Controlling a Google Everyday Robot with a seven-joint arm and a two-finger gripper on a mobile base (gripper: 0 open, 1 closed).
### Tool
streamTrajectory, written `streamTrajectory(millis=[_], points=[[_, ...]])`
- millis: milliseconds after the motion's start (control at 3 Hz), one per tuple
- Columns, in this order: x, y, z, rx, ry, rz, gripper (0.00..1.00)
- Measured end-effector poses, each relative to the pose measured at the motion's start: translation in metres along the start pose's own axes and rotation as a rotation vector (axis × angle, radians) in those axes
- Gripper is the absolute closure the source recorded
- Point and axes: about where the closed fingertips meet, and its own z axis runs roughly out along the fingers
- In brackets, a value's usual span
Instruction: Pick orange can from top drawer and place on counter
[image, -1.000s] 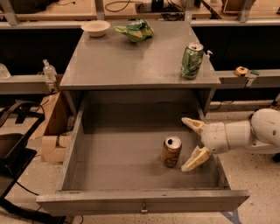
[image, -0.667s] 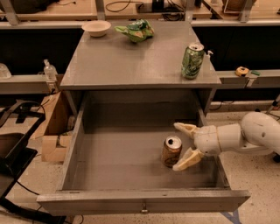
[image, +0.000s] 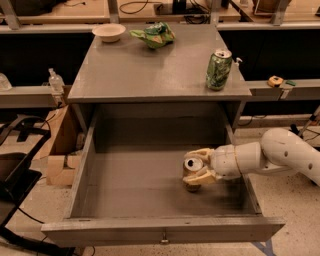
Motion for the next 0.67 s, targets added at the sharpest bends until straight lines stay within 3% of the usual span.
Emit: streamTrajectory(millis=[333, 667], points=[[-0.043, -0.001, -0.002, -0.008, 0.001, -0.013, 0.90], [-0.118, -0.010, -0.007, -0.026, 0.038, -0.033, 1.00]])
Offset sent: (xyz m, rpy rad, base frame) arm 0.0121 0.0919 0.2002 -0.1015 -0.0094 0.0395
